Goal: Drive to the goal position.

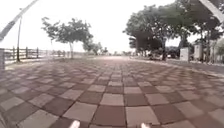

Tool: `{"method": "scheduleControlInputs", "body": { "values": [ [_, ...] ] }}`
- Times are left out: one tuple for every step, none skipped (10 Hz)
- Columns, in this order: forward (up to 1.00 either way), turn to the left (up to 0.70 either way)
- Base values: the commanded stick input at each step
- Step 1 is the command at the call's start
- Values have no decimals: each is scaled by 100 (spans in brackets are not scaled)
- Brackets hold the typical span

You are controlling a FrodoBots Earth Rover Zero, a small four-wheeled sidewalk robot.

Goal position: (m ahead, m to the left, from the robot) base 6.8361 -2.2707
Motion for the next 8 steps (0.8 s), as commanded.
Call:
{"method": "scheduleControlInputs", "body": {
  "values": [
    [70, 0],
    [70, 0],
    [70, -9],
    [70, -27],
    [70, -8],
    [70, 0],
    [70, 0],
    [70, 0]
  ]
}}
